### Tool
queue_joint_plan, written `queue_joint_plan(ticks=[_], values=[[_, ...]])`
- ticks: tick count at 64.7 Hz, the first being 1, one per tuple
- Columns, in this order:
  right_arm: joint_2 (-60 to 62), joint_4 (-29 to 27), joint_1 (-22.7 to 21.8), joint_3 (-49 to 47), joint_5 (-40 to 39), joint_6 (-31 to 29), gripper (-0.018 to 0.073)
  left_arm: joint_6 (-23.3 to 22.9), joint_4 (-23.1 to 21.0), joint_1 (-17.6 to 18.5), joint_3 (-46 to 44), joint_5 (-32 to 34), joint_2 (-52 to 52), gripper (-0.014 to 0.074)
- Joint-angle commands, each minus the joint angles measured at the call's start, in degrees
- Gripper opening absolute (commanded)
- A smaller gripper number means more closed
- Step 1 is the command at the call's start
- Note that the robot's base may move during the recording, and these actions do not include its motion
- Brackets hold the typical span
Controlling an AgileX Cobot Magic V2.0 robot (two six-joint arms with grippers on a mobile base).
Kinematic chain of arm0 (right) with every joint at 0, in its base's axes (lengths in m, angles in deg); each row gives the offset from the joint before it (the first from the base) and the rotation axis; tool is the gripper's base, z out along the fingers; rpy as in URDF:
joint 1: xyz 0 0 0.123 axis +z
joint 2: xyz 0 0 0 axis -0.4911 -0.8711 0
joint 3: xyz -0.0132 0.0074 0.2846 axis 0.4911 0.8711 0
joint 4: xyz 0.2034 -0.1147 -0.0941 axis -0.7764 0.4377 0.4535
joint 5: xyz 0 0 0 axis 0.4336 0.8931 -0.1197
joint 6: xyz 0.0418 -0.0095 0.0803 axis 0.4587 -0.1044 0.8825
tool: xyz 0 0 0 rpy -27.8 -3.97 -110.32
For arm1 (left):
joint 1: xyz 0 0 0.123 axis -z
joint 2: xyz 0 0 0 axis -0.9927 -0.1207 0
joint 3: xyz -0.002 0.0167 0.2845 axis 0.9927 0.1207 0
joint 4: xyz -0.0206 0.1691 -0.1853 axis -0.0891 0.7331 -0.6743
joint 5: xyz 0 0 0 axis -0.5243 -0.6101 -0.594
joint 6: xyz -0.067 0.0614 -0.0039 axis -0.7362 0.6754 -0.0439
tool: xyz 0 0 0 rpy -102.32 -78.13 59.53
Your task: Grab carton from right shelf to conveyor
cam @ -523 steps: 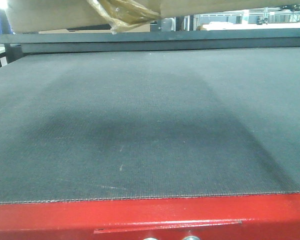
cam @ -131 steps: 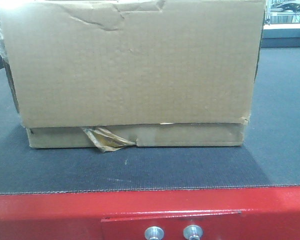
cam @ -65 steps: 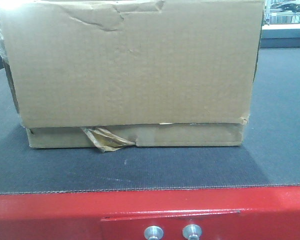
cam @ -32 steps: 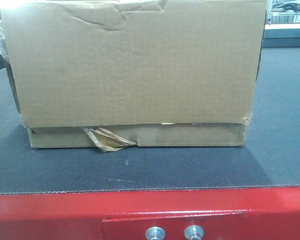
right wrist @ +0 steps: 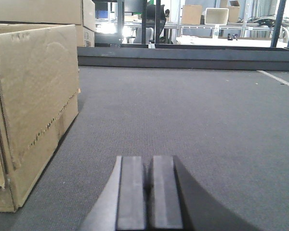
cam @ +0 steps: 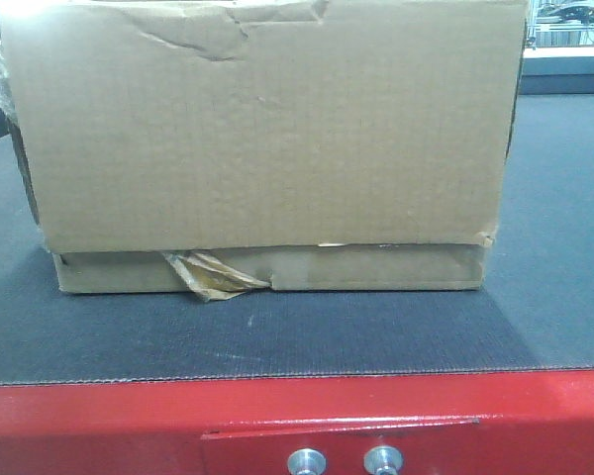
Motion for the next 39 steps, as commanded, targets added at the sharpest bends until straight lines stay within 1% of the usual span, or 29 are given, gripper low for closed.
queue_joint_plan(ticks=[1,39], values=[[0.3,0.5,0.1,0.0,-1.7,-0.4,-0.0074,0.2,-0.3,-0.1,-0.1,1.0,0.3,0.0002],[0.3,0.5,0.1,0.0,-1.7,-0.4,-0.0074,0.2,-0.3,-0.1,-0.1,1.0,0.3,0.0002]])
